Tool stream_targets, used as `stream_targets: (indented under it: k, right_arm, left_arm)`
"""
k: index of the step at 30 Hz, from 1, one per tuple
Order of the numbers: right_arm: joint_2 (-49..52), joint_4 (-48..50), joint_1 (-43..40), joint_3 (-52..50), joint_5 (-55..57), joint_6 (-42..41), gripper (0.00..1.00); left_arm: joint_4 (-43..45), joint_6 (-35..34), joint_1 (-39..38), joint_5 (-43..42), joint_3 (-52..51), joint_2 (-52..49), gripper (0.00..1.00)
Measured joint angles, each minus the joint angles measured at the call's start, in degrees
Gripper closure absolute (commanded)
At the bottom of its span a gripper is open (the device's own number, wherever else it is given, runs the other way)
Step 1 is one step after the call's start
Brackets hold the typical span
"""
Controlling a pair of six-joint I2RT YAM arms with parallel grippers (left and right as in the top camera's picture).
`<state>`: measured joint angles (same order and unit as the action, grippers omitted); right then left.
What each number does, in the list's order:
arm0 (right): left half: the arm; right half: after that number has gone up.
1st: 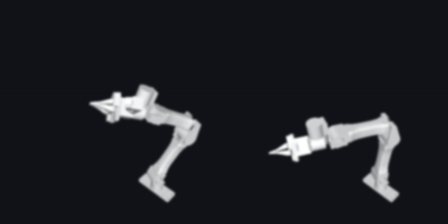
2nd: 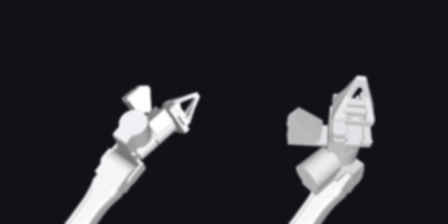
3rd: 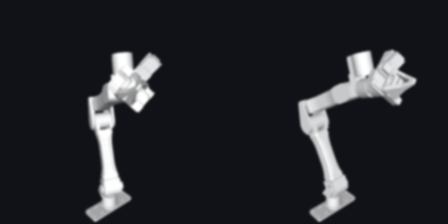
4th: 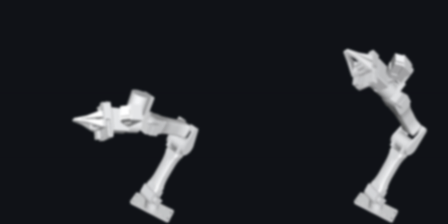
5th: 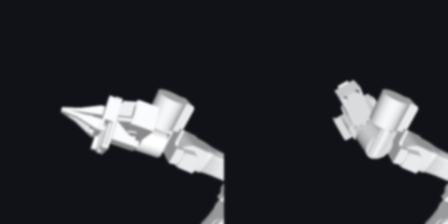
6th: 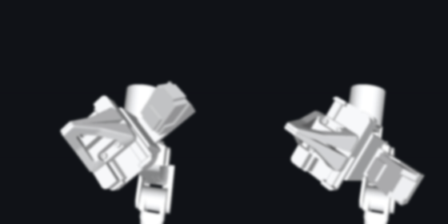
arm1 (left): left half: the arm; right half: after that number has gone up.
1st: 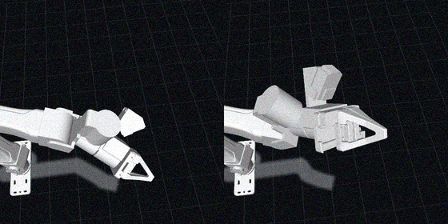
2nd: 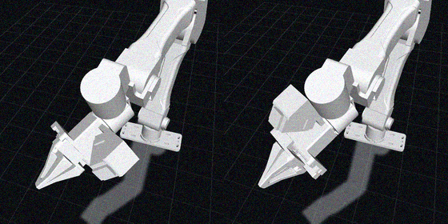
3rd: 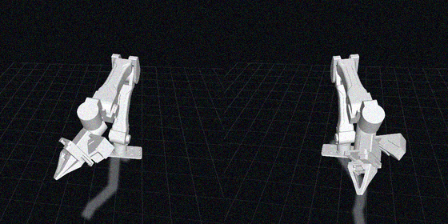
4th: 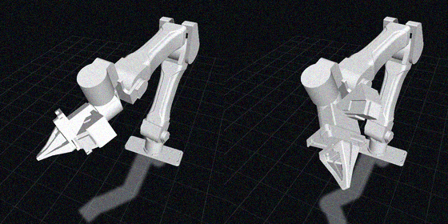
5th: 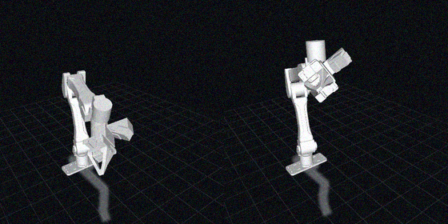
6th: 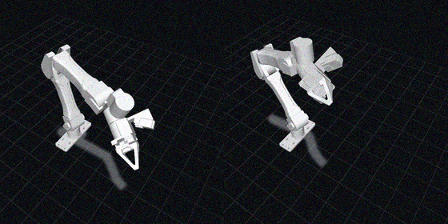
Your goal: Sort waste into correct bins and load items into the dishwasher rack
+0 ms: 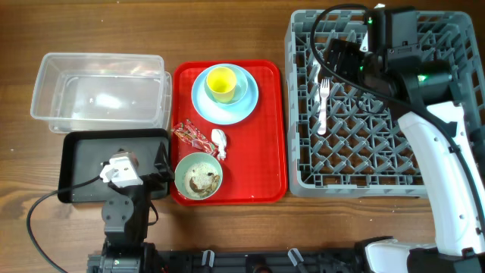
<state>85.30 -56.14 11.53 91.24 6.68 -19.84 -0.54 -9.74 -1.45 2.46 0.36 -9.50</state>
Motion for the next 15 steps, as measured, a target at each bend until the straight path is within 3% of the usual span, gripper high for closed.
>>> stream_targets:
  k: [2,4,10,15]
  right_arm:
    - [0.0,0.0,0.0,0.0,0.0,0.0,0.0]
    - [0.0,0.0,0.0,0.0,0.0,0.0,0.0]
    - [0.0,0.0,0.0,0.0,0.0,0.0,0.0]
    - [0.0,0.0,0.0,0.0,0.0,0.0,0.0]
  left_arm:
    - [2.3,-0.6,0.0,-5.0,0.7,0.0,0.0]
    - [-0.9,-3.0,0.0,-8.4,3.4,0.0,0.0]
    - [-22.4,-11.4,0.0,-14.4,25.8,-5.0,0.0]
    - [-46.9,-13.8,0.0,-18.9,52.6,-20.6,0.0]
